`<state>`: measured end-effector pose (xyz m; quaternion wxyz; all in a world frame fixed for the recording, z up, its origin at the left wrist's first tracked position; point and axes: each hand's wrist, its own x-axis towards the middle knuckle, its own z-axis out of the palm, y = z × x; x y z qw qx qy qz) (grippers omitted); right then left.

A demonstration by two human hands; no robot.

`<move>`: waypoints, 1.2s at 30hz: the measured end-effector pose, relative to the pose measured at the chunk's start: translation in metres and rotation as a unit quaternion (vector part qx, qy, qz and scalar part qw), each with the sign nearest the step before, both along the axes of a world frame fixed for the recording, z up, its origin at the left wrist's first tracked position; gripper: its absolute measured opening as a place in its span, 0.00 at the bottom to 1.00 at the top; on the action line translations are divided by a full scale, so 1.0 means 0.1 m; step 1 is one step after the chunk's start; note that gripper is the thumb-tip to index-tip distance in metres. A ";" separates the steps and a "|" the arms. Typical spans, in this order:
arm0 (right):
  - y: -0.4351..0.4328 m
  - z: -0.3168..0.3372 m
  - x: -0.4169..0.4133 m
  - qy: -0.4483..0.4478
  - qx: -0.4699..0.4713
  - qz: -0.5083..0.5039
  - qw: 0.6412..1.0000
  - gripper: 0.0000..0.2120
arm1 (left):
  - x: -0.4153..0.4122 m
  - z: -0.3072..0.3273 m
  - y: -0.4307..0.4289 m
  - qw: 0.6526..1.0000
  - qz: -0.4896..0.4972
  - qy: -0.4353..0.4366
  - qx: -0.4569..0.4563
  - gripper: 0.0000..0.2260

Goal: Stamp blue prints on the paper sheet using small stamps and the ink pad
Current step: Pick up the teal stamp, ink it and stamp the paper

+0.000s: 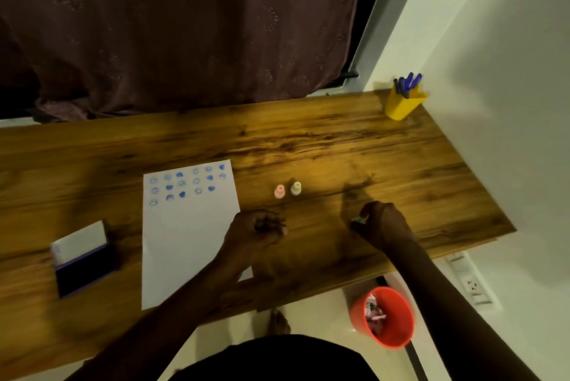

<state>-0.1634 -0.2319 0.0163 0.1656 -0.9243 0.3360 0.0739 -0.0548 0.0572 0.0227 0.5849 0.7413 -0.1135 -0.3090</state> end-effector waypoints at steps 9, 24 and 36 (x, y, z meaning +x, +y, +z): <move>0.31 0.22 0.13 -0.071 0.077 0.040 0.994 0.13 | 0.00 0.01 0.07 1.000 0.007 0.001 -0.017 0.09; 1.57 0.62 0.79 -0.117 0.476 0.046 0.870 0.05 | 0.08 0.29 0.67 0.984 0.093 0.036 -0.148 0.14; 2.34 0.60 1.20 -0.126 0.436 0.266 0.851 0.16 | 0.08 0.29 1.58 0.966 0.204 0.005 -0.159 0.17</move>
